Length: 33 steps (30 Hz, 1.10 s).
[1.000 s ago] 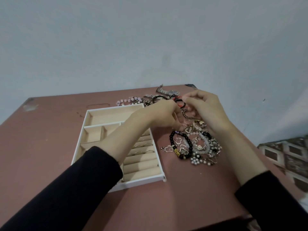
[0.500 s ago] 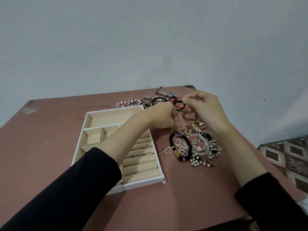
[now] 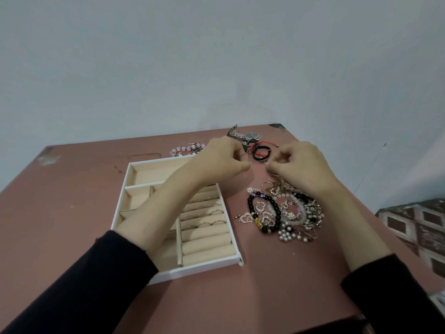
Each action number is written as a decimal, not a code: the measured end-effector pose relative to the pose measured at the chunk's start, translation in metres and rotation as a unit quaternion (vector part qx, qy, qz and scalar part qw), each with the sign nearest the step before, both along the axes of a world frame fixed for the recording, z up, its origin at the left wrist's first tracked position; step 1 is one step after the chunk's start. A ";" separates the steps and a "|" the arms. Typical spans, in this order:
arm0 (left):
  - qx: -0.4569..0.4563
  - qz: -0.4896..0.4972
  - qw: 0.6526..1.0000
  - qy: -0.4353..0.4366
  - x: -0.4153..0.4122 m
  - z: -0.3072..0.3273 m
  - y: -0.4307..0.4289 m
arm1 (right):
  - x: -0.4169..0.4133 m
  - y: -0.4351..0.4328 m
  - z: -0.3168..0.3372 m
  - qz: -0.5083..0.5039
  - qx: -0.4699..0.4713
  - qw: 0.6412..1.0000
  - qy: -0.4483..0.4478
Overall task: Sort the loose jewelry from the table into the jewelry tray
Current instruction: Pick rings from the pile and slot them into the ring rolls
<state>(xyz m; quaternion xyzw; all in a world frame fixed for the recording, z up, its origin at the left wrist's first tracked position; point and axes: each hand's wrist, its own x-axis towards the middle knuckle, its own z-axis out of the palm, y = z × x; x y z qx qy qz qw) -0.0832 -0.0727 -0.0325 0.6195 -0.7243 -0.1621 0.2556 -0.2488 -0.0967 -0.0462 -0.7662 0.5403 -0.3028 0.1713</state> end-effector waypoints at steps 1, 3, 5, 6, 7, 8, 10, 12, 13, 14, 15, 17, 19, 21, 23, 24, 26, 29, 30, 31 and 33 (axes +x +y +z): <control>-0.011 0.008 1.000 0.010 0.002 0.000 0.002 | 0.000 0.000 0.001 0.007 0.002 1.000 0.023; -0.024 0.016 0.999 0.018 0.005 -0.001 0.006 | -0.001 0.002 0.004 0.020 0.011 0.998 0.059; -0.023 0.020 0.999 0.020 0.006 -0.001 0.009 | -0.001 0.003 0.006 0.022 0.018 0.996 0.089; -0.020 0.021 0.999 0.022 0.007 -0.002 0.010 | -0.001 0.004 0.006 0.020 0.016 0.994 0.105; -0.018 0.021 0.999 0.025 0.007 -0.002 0.011 | 0.000 0.004 0.005 0.019 0.015 0.992 0.121; -0.017 0.020 0.999 0.027 0.007 -0.002 0.011 | 0.001 0.004 0.005 0.020 0.015 0.991 0.133; -0.015 0.021 0.999 0.030 0.008 -0.002 0.012 | 0.003 0.004 0.003 0.034 0.025 0.989 0.140; -0.017 0.027 0.999 0.034 0.008 -0.001 0.012 | 0.006 0.004 0.001 0.057 0.032 0.989 0.134; -0.019 0.029 0.999 0.034 0.009 -0.001 0.012 | 0.008 0.004 -0.001 0.068 0.030 0.988 0.133; -0.021 0.030 0.999 0.032 0.010 0.000 0.012 | 0.010 0.003 -0.002 0.079 0.028 0.988 0.131; -0.022 0.032 0.999 0.030 0.011 0.000 0.013 | 0.011 0.002 -0.004 0.086 0.024 0.988 0.129; -0.017 0.037 0.999 0.029 0.013 -0.001 0.013 | 0.011 -0.002 -0.007 0.085 0.014 0.989 0.120; -0.014 0.043 0.999 0.029 0.014 -0.001 0.014 | 0.009 -0.006 -0.008 0.072 -0.007 0.990 0.123; -0.013 0.045 0.998 0.030 0.015 -0.001 0.014 | 0.008 -0.007 -0.009 0.065 -0.021 0.988 0.137; -0.011 0.047 0.998 0.033 0.016 -0.002 0.013 | 0.010 -0.006 -0.012 0.058 -0.020 0.987 0.147; -0.010 0.048 0.998 0.033 0.016 -0.002 0.013 | 0.011 -0.005 -0.012 0.057 -0.022 0.986 0.154; -0.010 0.048 0.998 0.036 0.016 -0.003 0.013 | 0.014 -0.005 -0.014 0.053 -0.027 0.984 0.170; -0.013 0.049 0.998 0.033 0.016 -0.003 0.015 | 0.016 -0.007 -0.015 0.048 -0.013 0.983 0.176; -0.013 0.050 0.998 0.032 0.016 -0.003 0.016 | 0.016 -0.008 -0.015 0.049 -0.001 0.985 0.167; -0.013 0.051 0.998 0.032 0.016 -0.003 0.016 | 0.015 -0.008 -0.015 0.052 0.012 0.986 0.158; -0.010 0.052 0.998 0.038 0.017 -0.003 0.017 | 0.014 -0.008 -0.015 0.058 0.028 0.987 0.145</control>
